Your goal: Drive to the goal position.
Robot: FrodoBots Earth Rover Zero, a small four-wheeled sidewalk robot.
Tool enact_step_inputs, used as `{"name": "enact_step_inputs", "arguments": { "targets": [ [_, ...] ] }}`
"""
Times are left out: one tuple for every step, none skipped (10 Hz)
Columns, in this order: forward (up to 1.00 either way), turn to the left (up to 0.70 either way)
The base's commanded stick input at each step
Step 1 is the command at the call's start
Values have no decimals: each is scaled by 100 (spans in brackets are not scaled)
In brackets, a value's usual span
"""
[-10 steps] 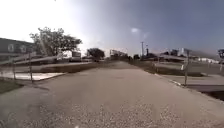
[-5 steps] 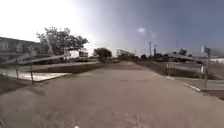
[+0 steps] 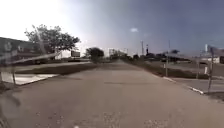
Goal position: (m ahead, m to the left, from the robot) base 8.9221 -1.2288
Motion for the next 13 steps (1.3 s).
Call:
{"name": "enact_step_inputs", "arguments": {
  "targets": [
    [100,-15],
    [100,-14],
    [100,-13],
    [100,-12],
    [100,-11],
    [100,-10],
    [100,-4],
    [100,-3],
    [100,-3],
    [100,-3],
    [100,-3],
    [100,-3],
    [100,-3]
  ]
}}
